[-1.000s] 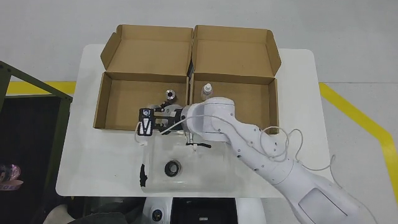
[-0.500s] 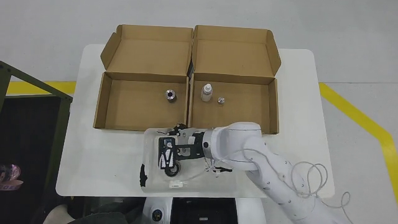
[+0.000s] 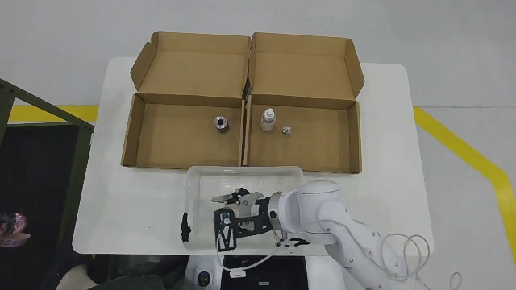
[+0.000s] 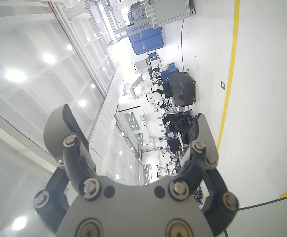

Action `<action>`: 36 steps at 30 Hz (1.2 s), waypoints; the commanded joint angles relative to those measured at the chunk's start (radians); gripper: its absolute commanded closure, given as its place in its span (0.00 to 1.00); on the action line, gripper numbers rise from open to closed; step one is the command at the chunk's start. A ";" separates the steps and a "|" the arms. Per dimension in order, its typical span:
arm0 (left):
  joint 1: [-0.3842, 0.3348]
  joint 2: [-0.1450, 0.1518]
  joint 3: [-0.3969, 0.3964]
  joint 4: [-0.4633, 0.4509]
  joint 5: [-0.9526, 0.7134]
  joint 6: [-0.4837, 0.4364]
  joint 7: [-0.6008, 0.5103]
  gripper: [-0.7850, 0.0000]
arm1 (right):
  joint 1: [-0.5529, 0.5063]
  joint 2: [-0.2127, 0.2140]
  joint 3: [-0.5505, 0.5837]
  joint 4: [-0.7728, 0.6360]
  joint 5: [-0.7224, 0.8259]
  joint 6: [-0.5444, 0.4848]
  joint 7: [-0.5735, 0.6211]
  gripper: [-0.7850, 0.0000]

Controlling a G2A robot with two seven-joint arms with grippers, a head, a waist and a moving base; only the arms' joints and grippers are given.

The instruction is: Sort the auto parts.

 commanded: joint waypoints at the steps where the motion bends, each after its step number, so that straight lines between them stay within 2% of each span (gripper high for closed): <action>1: 0.000 0.000 0.000 0.000 0.000 0.000 0.000 0.00 | -0.005 0.003 -0.002 0.000 -0.005 0.000 -0.003 0.51; 12: 0.000 0.000 0.000 0.000 0.000 0.000 0.000 0.00 | -0.008 0.014 -0.023 0.047 -0.031 0.014 -0.019 0.50; 23: 0.000 0.000 0.000 0.000 0.000 0.000 0.000 0.00 | 0.034 0.010 -0.072 0.114 -0.019 0.031 -0.020 0.41; 36: 0.000 0.000 0.000 0.000 0.000 0.000 0.000 0.00 | 0.106 -0.007 -0.140 0.218 -0.003 0.061 -0.029 0.42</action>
